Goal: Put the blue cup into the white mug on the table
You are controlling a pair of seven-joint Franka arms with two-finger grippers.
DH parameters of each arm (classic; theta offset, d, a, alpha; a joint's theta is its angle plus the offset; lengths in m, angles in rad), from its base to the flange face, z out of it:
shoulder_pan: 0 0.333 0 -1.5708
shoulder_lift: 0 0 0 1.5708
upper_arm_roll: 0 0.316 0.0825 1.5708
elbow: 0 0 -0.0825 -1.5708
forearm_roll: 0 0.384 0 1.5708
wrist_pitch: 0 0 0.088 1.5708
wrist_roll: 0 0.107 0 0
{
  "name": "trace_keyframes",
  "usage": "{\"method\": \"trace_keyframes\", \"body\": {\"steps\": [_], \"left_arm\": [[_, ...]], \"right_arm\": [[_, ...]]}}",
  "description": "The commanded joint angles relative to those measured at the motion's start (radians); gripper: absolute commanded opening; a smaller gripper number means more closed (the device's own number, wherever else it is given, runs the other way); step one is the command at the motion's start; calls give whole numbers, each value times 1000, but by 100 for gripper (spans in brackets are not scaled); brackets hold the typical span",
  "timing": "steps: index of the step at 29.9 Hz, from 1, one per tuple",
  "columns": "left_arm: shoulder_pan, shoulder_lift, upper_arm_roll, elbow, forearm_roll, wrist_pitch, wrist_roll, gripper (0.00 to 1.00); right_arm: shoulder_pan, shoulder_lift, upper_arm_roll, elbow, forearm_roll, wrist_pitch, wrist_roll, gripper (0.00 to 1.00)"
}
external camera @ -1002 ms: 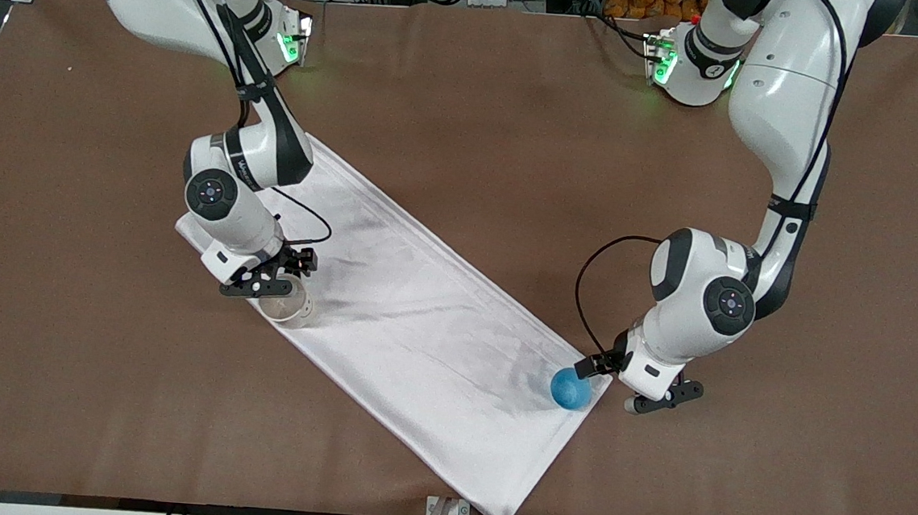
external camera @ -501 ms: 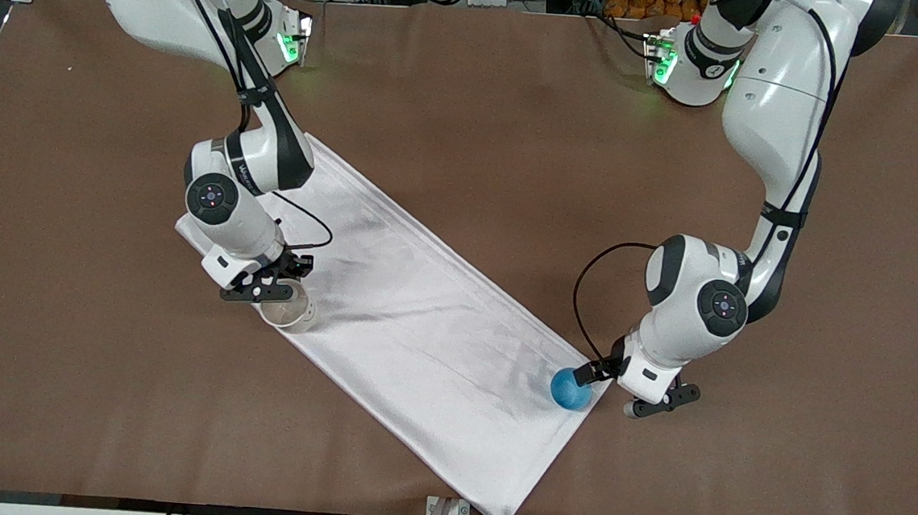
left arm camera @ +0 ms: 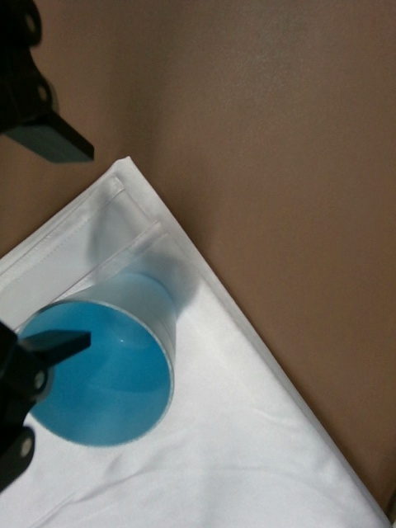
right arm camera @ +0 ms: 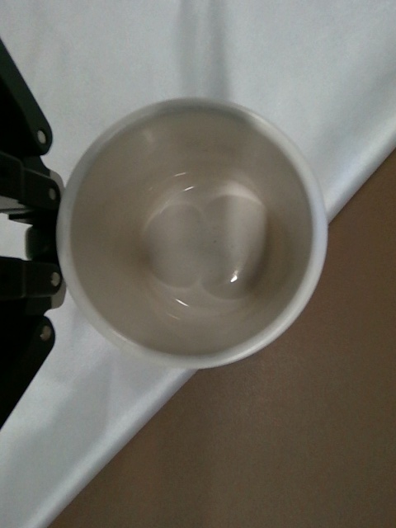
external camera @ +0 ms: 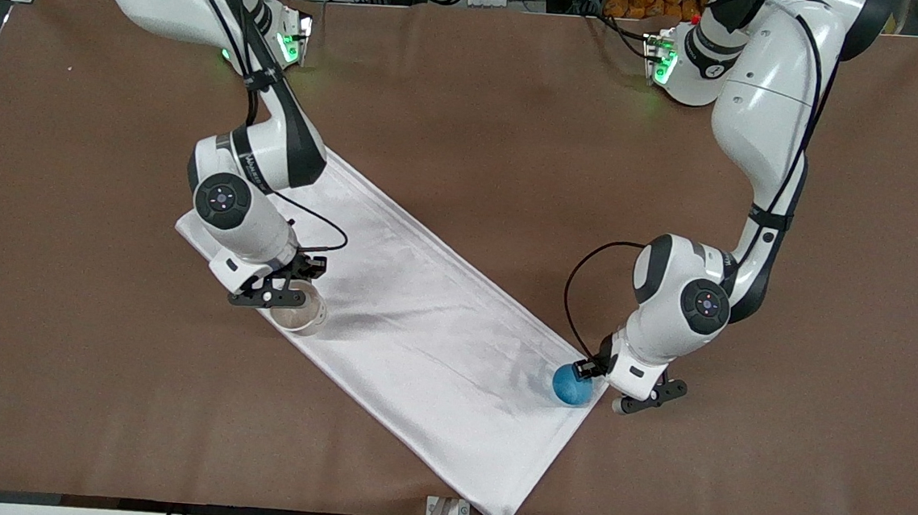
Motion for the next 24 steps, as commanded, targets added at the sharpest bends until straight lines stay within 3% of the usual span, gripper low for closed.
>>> {"method": "trace_keyframes", "body": {"steps": [1, 9, 24], "left_arm": [[-12, 14, 11, 20, 66, 10, -23, 0], [-5, -4, 11, 20, 98, -16, -17, 0], [-12, -148, 5, -2, 137, -291, -17, 0]], "right_arm": [[37, -10, 0, 49, 9, -61, 67, 0], [63, -24, 0, 60, 10, -63, 123, 0], [236, -18, -1, 163, -2, -146, 379, 0]]}}
